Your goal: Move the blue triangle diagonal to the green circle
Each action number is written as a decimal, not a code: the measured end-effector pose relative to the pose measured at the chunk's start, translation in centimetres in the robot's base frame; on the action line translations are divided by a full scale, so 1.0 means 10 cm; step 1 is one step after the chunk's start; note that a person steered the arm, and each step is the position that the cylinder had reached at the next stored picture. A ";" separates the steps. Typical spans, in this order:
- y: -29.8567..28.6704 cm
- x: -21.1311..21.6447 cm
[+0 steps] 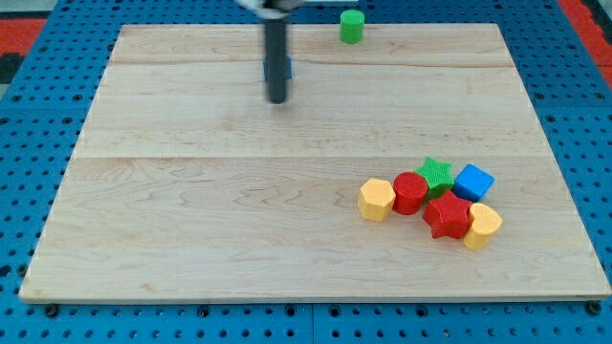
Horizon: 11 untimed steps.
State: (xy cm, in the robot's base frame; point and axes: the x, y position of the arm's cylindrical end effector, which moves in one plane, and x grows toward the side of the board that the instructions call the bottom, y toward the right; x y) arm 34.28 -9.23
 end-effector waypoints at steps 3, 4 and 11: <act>1.09 -0.43; 1.34 0.23; 1.77 -1.51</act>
